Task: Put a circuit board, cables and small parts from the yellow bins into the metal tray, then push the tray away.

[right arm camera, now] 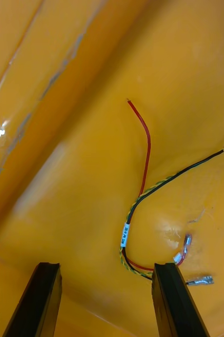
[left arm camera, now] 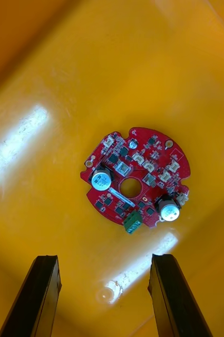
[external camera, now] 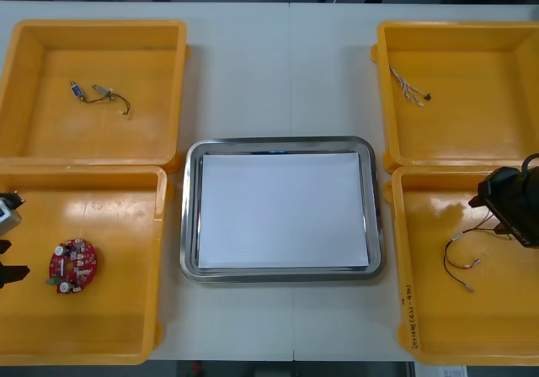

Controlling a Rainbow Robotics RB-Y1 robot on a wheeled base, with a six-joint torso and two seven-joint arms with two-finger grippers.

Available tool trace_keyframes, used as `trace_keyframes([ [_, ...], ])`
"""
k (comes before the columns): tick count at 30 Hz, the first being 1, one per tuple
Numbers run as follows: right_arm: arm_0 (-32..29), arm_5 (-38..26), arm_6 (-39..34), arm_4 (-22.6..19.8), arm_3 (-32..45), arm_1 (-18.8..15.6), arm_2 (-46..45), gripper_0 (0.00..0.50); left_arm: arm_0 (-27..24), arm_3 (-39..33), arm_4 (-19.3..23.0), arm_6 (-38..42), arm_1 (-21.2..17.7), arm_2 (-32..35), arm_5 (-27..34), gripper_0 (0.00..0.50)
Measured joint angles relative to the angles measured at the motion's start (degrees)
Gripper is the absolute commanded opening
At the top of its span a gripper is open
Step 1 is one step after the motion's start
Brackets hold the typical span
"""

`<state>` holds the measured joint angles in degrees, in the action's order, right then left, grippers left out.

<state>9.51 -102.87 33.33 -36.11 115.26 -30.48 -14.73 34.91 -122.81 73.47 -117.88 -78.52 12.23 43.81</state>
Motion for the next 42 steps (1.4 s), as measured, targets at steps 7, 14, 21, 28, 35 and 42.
trace_keyframes([
  [7, 0.7, 3.3, -1.5, 1.7, -4.2, 0.0, 2.7, 0.500, 0.0, 2.7, 0.4, -8.1, -1.9, -4.5, -5.1, 0.500],
  [14, 0.8, 3.9, -9.3, 4.3, -4.7, 0.0, 6.9, 0.500, -0.2, 2.8, 0.4, -8.7, -3.0, -7.5, -8.2, 0.500],
  [21, 0.8, 4.1, -9.3, 6.4, -4.7, 0.1, 9.5, 0.500, -4.0, 4.4, 0.0, -8.7, -4.3, -14.2, -10.8, 0.500],
  [28, 0.5, 7.3, -9.3, 10.2, -4.7, 0.3, 12.0, 0.500, -10.0, 6.8, -0.4, -8.7, -4.9, -21.2, -12.6, 0.500],
  [35, -0.5, 9.7, -12.4, 11.2, -4.7, 0.5, 13.8, 0.500, -13.2, 7.9, -1.1, -8.9, -5.1, -24.0, -12.8, 0.500],
  [42, -1.9, 12.0, -12.6, 11.1, -4.7, 0.6, 13.8, 0.500, -13.6, 8.1, -1.7, -9.0, -5.8, -24.9, -13.1, 0.500],
])
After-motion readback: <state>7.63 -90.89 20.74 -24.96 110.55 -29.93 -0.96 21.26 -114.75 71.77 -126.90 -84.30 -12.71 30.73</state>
